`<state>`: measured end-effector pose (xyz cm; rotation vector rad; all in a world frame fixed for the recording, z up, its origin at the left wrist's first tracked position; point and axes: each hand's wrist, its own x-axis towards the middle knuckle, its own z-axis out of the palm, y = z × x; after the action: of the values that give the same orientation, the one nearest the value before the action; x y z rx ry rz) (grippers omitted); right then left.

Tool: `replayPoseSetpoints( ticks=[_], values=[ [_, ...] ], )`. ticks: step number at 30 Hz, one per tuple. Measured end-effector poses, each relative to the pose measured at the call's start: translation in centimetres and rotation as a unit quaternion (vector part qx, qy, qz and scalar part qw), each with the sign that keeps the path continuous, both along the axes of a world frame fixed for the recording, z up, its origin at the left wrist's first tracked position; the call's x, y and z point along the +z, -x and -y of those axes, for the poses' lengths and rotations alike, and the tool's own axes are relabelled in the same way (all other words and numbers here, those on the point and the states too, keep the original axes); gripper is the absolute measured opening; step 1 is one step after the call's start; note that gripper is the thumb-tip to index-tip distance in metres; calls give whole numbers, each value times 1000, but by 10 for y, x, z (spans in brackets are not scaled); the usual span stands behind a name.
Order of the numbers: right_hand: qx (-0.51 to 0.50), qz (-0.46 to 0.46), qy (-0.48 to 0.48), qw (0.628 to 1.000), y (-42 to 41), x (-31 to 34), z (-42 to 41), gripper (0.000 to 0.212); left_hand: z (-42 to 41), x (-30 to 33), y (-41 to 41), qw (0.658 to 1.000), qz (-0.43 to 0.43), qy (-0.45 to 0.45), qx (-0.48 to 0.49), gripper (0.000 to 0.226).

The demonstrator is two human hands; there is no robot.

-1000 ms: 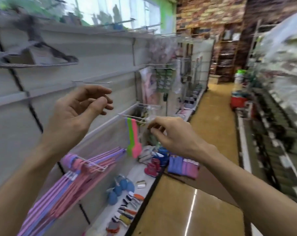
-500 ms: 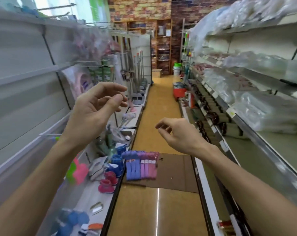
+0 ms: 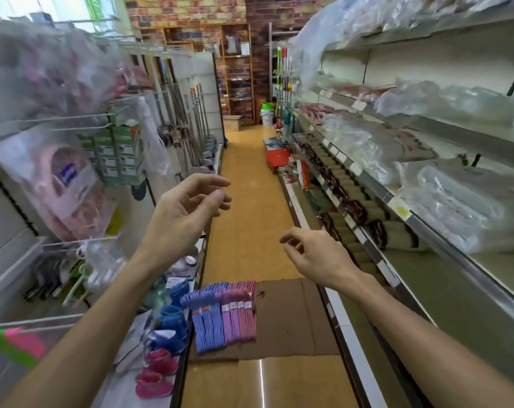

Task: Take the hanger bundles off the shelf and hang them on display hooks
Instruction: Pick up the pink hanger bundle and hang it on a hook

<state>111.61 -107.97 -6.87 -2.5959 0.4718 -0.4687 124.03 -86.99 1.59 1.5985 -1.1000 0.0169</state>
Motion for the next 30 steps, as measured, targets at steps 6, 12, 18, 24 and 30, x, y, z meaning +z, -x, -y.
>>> replayPoseSetpoints(
  ticks=[6,12,18,24,30],
  values=[
    [-14,-49,-6,999,-72,-52,55,26,70,-41,-77,998,-23,-49,11,22],
    [-11,-96,-30,995,-156,-112,132,27,145,-96,-165,991,-66,-109,51,22],
    [-12,-159,-7,987,-235,-175,190,29,201,-156,-253,978,-109,-159,79,21],
    [-18,-178,-32,983,-308,-289,220,25,244,-273,-330,961,-145,-213,96,20],
    [-36,-214,-83,973,-363,-470,234,27,262,-457,-390,949,-188,-230,103,19]
  ],
)
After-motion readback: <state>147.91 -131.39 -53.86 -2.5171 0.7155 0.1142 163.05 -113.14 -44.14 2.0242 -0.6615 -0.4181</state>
